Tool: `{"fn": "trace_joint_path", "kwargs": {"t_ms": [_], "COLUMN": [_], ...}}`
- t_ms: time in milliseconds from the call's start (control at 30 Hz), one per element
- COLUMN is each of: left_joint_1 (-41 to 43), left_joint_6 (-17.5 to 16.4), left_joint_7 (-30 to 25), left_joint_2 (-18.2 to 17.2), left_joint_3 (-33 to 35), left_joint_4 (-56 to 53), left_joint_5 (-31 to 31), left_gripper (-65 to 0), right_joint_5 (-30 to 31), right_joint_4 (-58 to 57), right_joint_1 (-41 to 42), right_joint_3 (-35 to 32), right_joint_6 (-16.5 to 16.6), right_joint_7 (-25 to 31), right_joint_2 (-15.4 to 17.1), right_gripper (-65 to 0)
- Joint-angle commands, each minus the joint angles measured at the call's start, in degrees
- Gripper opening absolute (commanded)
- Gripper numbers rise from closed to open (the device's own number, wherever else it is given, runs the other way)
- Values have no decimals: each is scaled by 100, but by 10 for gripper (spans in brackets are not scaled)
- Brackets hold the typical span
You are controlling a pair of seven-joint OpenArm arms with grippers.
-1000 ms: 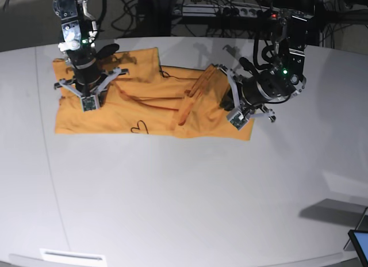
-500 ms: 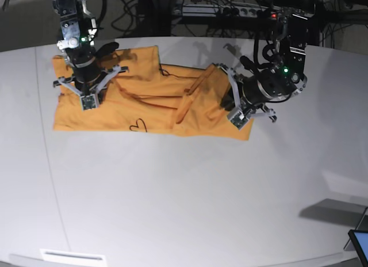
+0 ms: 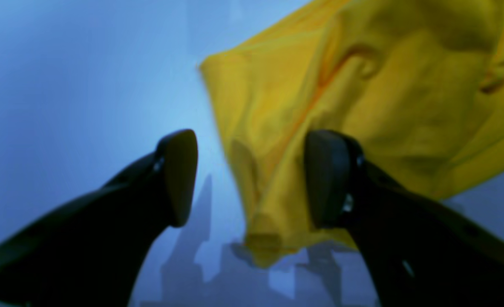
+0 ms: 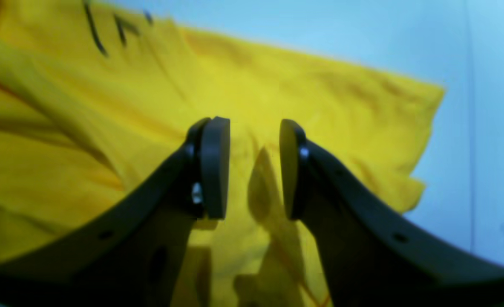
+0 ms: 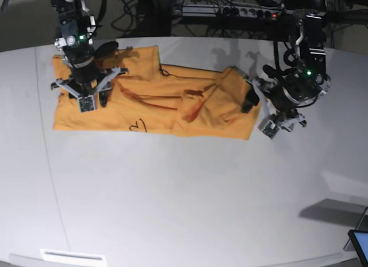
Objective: Fold the T-shirt properly
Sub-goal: 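Open the left gripper to release the folded hem and lift away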
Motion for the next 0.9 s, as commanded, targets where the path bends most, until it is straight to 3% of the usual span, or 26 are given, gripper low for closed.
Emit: {"fn": "trace_joint_path", "kwargs": {"t_ms": [0,100,333,400,600,867], "left_joint_1": [-63,-80,-159,-247,-696,-977], "left_joint_6": [-126,-552,-552,-552,-552,-552], "left_joint_7": [-106,-106,-106,-98,395,421], "left_joint_2": [-53,-18,316,413,386,351], "left_joint_3": [-54,-63,-19,-11,-72,-863], "left_joint_4": [116,116,116,116,116,362], "left_joint_5": [-60,-60,-87,-359,-1942,-2047], "left_gripper": [-257,-257,-257,-257,-257,-260], "right_joint_5": [-16,-7,-7,-7,-7,230], "right_joint_4": [215,347,364,382,470,540], "right_joint_1": [24,24,-64,-82,-293,-398], "right_joint_3": [-3,-3,-556,-803,-1488,-2060], "right_joint_6": [-13,-13,-4,-4,-4,-4], "right_joint_7": [138,138,138,138,138,138], "right_joint_2": [30,30,48,48,48,30], "right_gripper": [-453,-453,-453,-453,-454,-453]}}
